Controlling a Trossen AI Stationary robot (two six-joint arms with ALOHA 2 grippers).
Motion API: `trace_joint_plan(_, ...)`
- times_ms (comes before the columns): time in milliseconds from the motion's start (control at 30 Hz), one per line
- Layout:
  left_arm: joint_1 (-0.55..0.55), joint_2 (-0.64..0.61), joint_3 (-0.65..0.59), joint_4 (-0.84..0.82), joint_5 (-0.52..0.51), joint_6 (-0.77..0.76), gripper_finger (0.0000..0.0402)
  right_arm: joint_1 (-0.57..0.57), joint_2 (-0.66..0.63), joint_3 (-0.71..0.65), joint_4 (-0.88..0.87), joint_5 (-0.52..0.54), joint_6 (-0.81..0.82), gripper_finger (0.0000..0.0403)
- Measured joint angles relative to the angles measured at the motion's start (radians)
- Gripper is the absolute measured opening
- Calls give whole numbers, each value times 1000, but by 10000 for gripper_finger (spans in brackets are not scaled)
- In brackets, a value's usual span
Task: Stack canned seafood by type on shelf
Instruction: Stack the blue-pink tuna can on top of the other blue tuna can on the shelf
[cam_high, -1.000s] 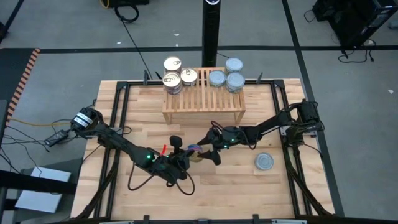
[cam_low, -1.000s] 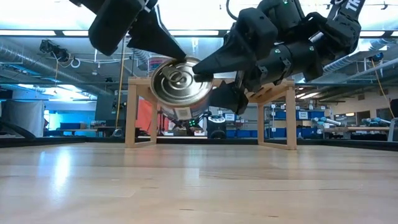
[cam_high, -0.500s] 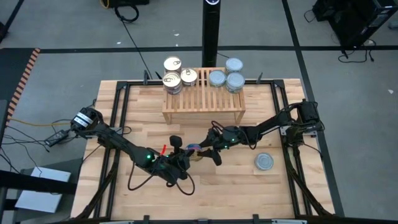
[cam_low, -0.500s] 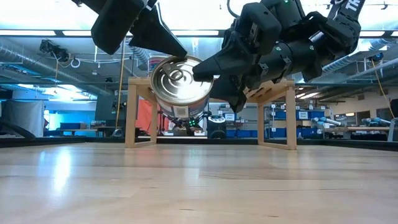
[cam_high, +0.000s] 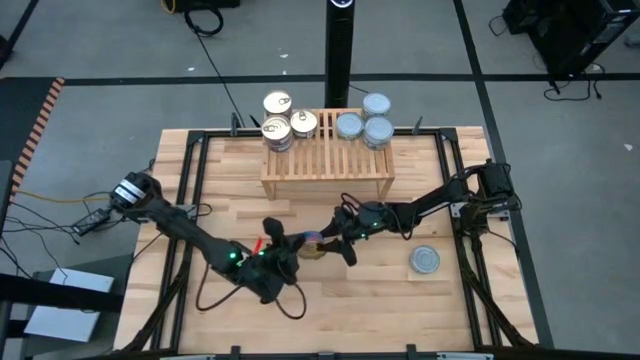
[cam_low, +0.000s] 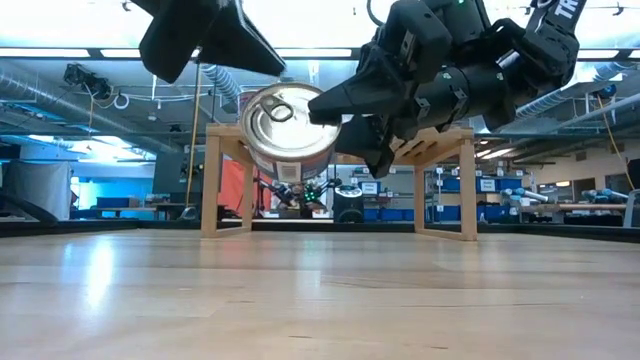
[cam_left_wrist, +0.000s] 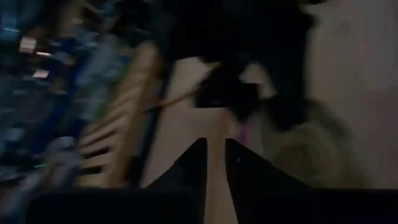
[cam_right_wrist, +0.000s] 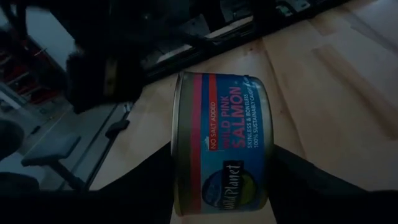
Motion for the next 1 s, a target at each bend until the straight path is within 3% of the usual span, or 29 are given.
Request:
trace_joint_plan(133,-52,-24,0,-39,-148,-10,77,2,-5,0,4,-4,2,203)
trace_joint_plan(367,-104,-84,-39,-79,-148,-105,76,6,-50,19,1,1,2,203)
trace_joint_plan(533,-105,-146,-164,21,-50,-181,53,25,-138,73,-100,3,-62,203)
trace_joint_plan(767,-89,-222,-378,445,148,-54,8,-9,-260,281,-557,149,-131,203)
trace_joint_plan(1000,-44,-247,-518,710,237,-1,5,-186,-273,554,-891,152,-26,203)
